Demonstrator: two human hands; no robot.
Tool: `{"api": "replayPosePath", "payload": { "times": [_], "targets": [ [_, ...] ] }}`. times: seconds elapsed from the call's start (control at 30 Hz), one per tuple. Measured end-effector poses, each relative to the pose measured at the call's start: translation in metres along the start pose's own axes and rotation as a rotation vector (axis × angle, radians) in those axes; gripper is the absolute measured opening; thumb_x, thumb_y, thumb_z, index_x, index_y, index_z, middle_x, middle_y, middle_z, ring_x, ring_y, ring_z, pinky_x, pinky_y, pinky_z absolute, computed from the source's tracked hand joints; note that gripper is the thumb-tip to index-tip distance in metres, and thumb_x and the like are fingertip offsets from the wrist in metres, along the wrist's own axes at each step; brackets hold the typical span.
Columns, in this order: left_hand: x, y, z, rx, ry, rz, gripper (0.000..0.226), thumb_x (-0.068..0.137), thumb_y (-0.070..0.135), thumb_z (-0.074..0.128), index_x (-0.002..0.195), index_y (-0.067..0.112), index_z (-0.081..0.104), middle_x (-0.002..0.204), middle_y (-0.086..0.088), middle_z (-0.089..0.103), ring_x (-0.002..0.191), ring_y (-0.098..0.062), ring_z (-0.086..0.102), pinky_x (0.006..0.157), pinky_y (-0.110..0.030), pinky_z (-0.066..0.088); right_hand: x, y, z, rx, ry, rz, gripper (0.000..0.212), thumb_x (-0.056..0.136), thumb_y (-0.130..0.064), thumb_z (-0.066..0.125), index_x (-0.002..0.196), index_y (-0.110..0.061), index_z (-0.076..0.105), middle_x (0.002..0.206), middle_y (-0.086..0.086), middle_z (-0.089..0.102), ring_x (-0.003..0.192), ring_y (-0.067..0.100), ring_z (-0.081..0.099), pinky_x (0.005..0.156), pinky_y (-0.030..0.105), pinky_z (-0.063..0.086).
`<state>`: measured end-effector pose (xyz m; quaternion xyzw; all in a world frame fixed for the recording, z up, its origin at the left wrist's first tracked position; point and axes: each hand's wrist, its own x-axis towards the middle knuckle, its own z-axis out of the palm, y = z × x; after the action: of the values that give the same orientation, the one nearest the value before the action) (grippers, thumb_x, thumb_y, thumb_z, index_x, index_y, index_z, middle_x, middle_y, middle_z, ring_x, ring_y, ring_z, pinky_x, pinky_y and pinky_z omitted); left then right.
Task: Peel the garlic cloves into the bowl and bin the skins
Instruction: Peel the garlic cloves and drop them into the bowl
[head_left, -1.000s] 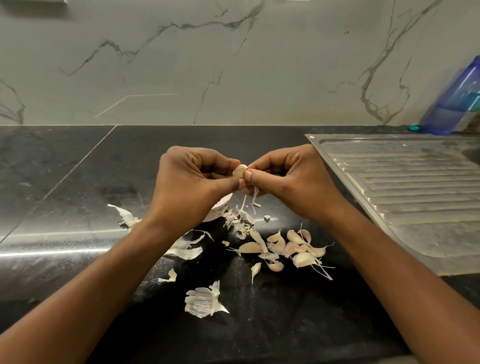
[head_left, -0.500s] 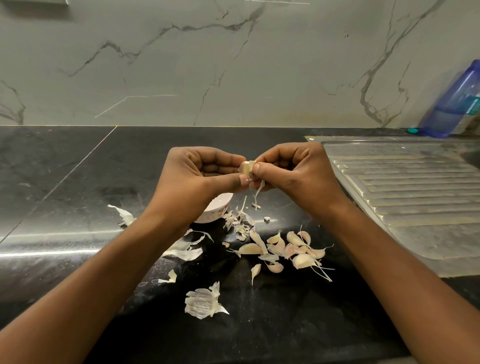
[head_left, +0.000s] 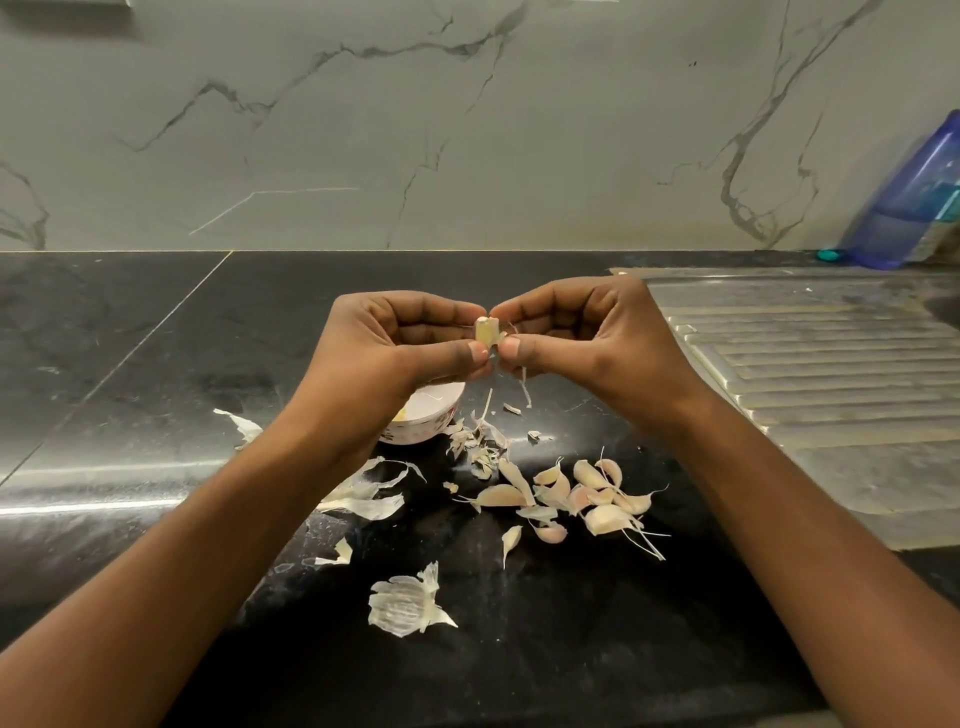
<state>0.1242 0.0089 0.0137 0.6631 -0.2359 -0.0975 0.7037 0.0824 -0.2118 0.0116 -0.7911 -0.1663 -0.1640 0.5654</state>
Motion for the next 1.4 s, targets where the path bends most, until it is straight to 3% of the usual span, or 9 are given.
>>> {"api": "replayPosePath", "payload": {
  "times": [0.17, 0.3, 0.67, 0.87, 1.03, 1.1, 1.23, 1.4],
  "targets": [
    [-0.0003, -0.0003, 0.0014, 0.07, 0.029, 0.03, 0.041, 0.071, 0.01, 0.084, 0.11, 0.002, 0.076, 0.097, -0.013, 0.081, 0.091, -0.028, 0.08, 0.084, -0.033, 0.065, 0.0006, 0.0011, 0.0027, -0.054, 0.016, -0.013, 0.019, 0.092, -0.011, 0.082, 0.107, -0.001, 0.081, 0.09, 0.008, 0.082, 0.081, 0.023, 0.08, 0.072, 0.031, 0.066],
    [0.0001, -0.0017, 0.0028, 0.063, 0.022, 0.024, 0.042, 0.071, 0.008, 0.082, 0.112, 0.002, 0.075, 0.097, -0.015, 0.081, 0.091, -0.03, 0.08, 0.084, -0.034, 0.065, 0.0032, 0.0044, 0.0028, -0.122, 0.047, -0.027, 0.013, 0.094, -0.009, 0.08, 0.104, -0.002, 0.082, 0.087, 0.006, 0.081, 0.077, 0.02, 0.08, 0.069, 0.03, 0.065],
    [0.0026, -0.0009, -0.0011, -0.136, -0.047, -0.042, 0.036, 0.09, -0.011, 0.065, 0.123, 0.001, 0.071, 0.107, -0.023, 0.078, 0.104, -0.037, 0.077, 0.091, -0.038, 0.064, 0.0044, 0.0032, -0.0032, -0.115, 0.138, 0.003, 0.007, 0.094, -0.007, 0.079, 0.098, -0.001, 0.08, 0.082, 0.009, 0.08, 0.073, 0.022, 0.079, 0.067, 0.03, 0.065],
    [0.0044, -0.0019, -0.0011, -0.078, 0.0, -0.028, 0.034, 0.085, 0.006, 0.071, 0.119, 0.005, 0.072, 0.111, -0.014, 0.08, 0.107, -0.031, 0.077, 0.096, -0.042, 0.062, 0.0035, 0.0046, -0.0049, -0.104, 0.052, 0.046, 0.009, 0.09, 0.0, 0.082, 0.097, 0.001, 0.077, 0.081, 0.013, 0.079, 0.074, 0.03, 0.079, 0.07, 0.039, 0.067],
    [0.0053, -0.0021, -0.0013, -0.03, 0.035, 0.015, 0.029, 0.088, 0.01, 0.072, 0.117, 0.009, 0.072, 0.111, -0.008, 0.081, 0.108, -0.025, 0.077, 0.095, -0.037, 0.062, 0.0023, 0.0041, -0.004, -0.097, 0.005, 0.075, 0.015, 0.095, 0.008, 0.067, 0.1, 0.002, 0.081, 0.088, 0.012, 0.081, 0.081, 0.031, 0.079, 0.078, 0.044, 0.068],
    [0.0054, -0.0024, -0.0012, -0.018, 0.044, 0.027, 0.028, 0.087, 0.012, 0.073, 0.114, 0.009, 0.073, 0.109, -0.007, 0.081, 0.106, -0.024, 0.077, 0.093, -0.034, 0.063, 0.0017, 0.0025, -0.0033, -0.071, 0.002, 0.1, 0.018, 0.099, 0.004, 0.063, 0.101, 0.003, 0.081, 0.09, 0.014, 0.081, 0.083, 0.031, 0.079, 0.079, 0.046, 0.067],
    [0.0037, -0.0028, 0.0, 0.02, 0.053, 0.055, 0.034, 0.08, 0.018, 0.078, 0.111, 0.005, 0.074, 0.104, -0.009, 0.081, 0.102, -0.026, 0.078, 0.091, -0.035, 0.064, 0.0004, -0.0004, 0.0007, -0.1, -0.006, 0.087, 0.018, 0.1, -0.016, 0.073, 0.098, 0.0, 0.081, 0.086, 0.012, 0.08, 0.079, 0.029, 0.079, 0.076, 0.047, 0.068],
    [0.0019, -0.0047, 0.0018, 0.114, 0.063, 0.119, 0.026, 0.083, 0.013, 0.082, 0.107, 0.005, 0.076, 0.098, -0.008, 0.082, 0.095, -0.025, 0.08, 0.089, -0.036, 0.064, 0.0015, 0.0021, 0.0039, -0.101, -0.024, 0.118, 0.017, 0.095, -0.018, 0.079, 0.1, -0.002, 0.081, 0.085, 0.011, 0.08, 0.077, 0.027, 0.08, 0.075, 0.043, 0.068]
  ]
}}
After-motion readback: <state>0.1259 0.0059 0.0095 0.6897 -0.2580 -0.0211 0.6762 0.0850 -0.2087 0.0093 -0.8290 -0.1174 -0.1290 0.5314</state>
